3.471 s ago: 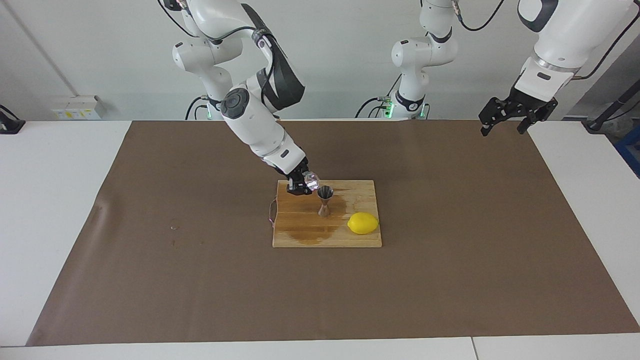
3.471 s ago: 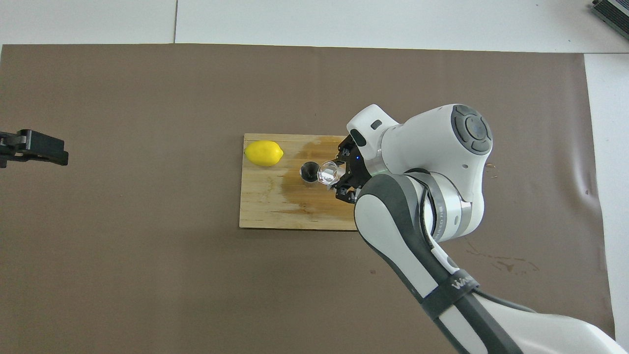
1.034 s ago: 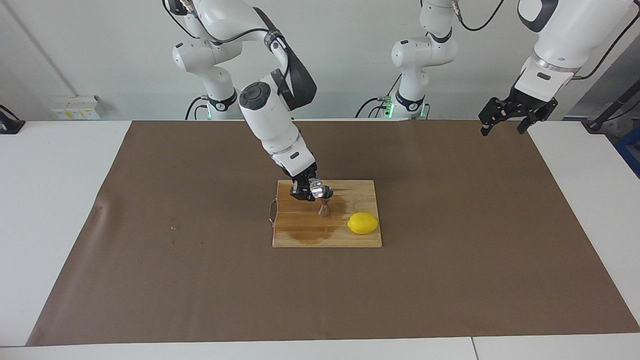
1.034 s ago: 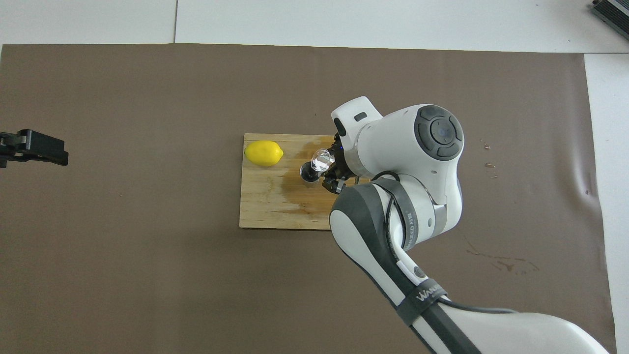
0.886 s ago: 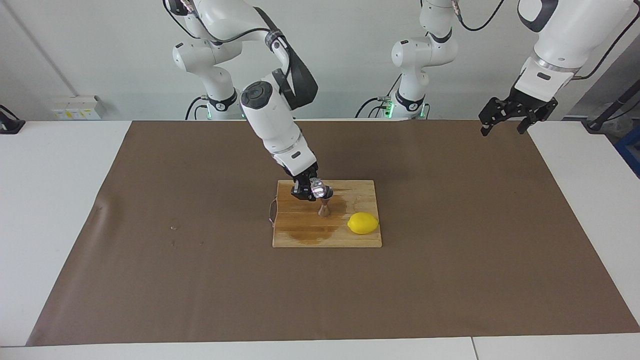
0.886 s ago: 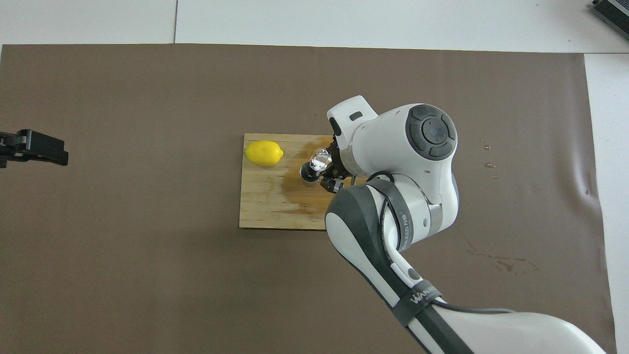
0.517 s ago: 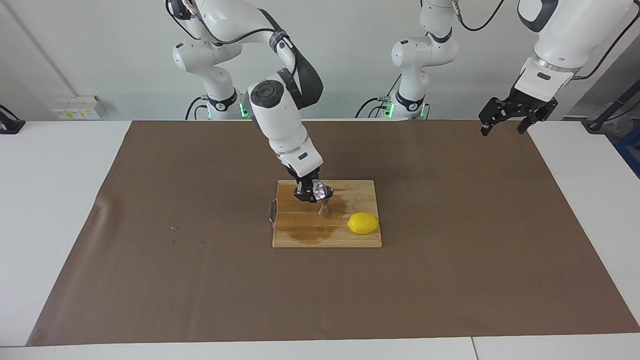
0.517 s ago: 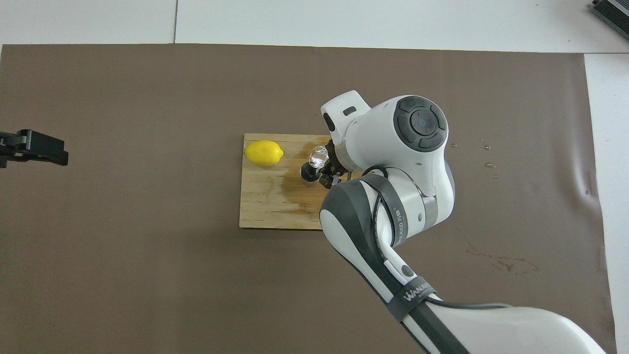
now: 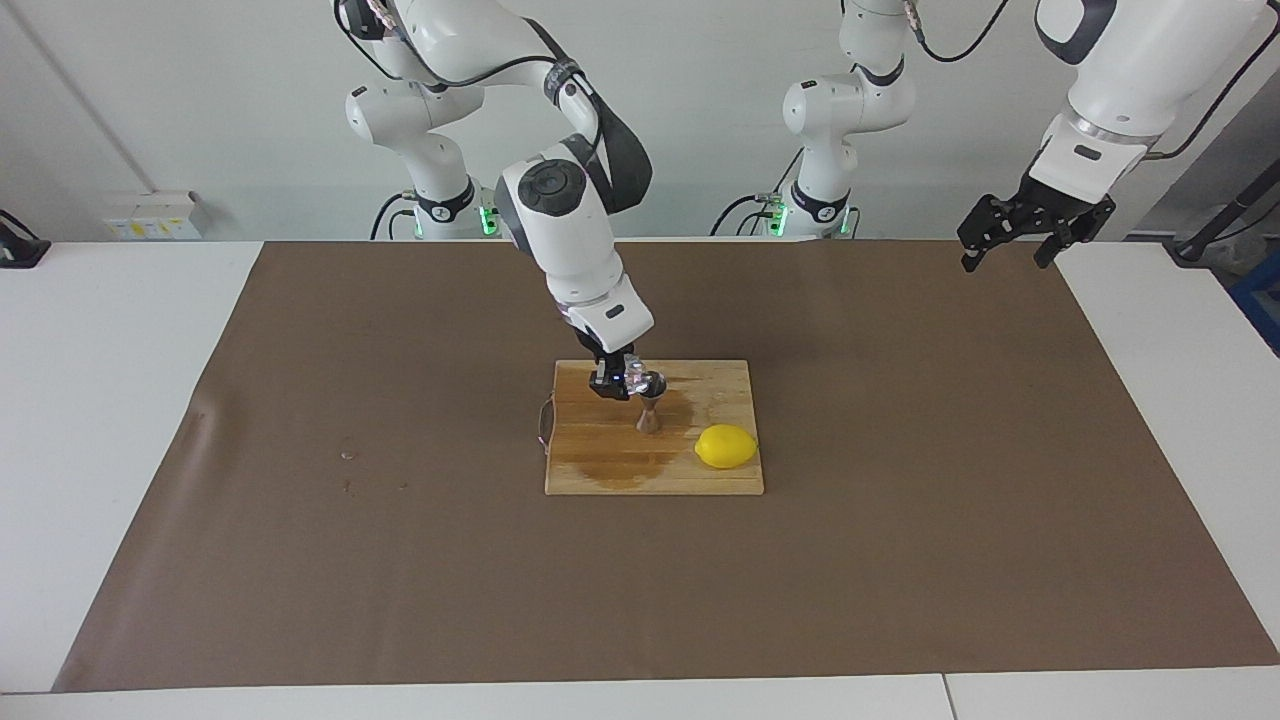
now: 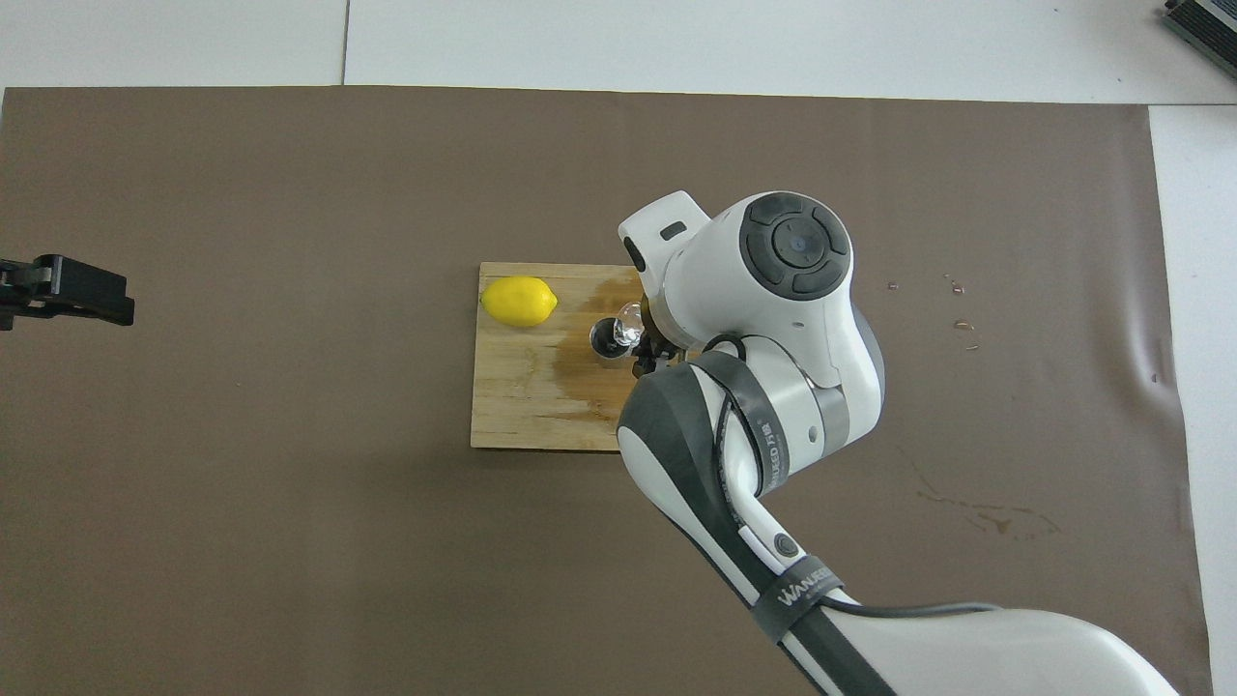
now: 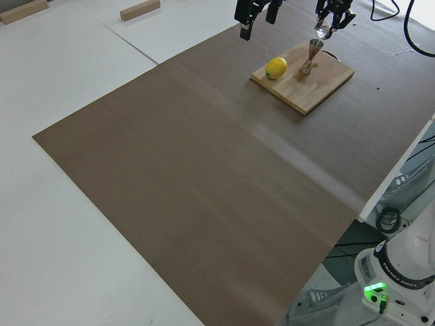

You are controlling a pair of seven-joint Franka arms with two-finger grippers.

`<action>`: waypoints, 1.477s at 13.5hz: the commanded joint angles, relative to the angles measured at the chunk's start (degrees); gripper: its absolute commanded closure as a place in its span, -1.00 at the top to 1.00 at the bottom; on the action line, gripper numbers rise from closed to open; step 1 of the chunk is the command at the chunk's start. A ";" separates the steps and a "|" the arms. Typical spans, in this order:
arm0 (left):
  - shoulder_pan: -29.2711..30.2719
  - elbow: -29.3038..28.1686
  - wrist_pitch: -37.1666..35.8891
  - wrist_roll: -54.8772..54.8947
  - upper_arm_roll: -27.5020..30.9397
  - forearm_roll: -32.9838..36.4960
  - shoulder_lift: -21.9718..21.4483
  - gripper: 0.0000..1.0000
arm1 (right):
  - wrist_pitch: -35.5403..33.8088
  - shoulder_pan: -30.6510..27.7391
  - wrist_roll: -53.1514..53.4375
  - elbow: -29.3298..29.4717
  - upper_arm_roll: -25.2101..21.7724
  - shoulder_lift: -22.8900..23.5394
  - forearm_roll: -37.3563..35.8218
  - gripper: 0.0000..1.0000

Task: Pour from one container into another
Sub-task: 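Tilt the clear glass with the right gripper above the metal cup, then hold the clear glass tipped over the metal cup to pour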

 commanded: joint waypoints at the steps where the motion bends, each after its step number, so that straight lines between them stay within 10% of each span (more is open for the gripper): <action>1: 0.09 -1.16 -0.23 0.68 0.08 0.56 -1.14 1.00 | -2.58 0.16 1.67 2.73 -0.11 0.69 -2.54 -1.00; 20: 0.09 -1.16 -0.23 0.68 0.08 0.56 -1.14 1.00 | -2.68 2.71 7.28 3.34 -0.03 1.92 -7.20 -1.00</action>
